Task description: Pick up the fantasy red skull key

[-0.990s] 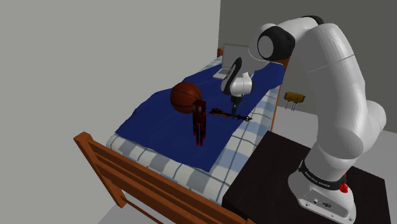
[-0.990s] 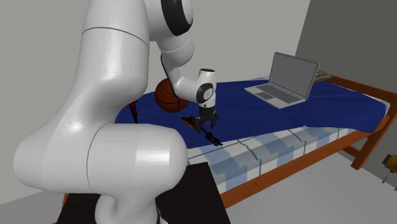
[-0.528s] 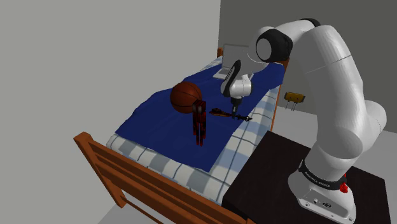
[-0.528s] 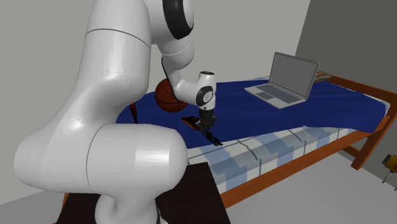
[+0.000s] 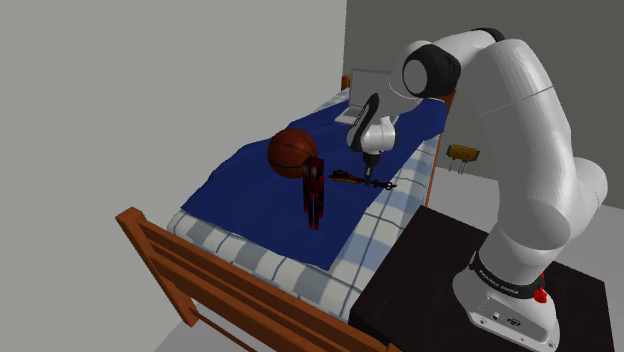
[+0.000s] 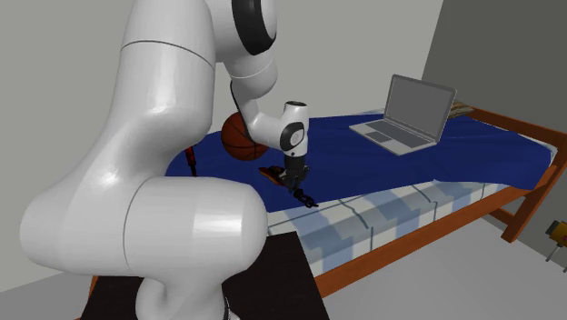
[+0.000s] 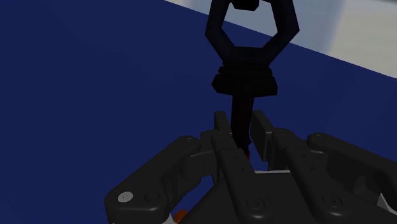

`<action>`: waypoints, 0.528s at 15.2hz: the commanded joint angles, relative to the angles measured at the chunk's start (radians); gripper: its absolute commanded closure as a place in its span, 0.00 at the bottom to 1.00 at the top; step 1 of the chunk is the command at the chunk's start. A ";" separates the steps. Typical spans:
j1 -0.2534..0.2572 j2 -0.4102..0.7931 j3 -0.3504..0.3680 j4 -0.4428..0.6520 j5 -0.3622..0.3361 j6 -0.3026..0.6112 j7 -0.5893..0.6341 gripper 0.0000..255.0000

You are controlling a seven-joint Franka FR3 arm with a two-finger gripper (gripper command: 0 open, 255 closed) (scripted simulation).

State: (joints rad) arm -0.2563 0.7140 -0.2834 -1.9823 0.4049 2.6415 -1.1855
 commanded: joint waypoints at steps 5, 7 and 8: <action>0.022 -0.066 -0.029 -0.024 -0.025 -0.043 0.017 1.00; 0.030 -0.089 -0.040 -0.031 -0.036 -0.059 0.024 1.00; 0.034 -0.101 -0.045 -0.035 -0.041 -0.067 0.028 1.00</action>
State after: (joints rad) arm -0.2270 0.6258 -0.3216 -2.0176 0.3711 2.5873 -1.1633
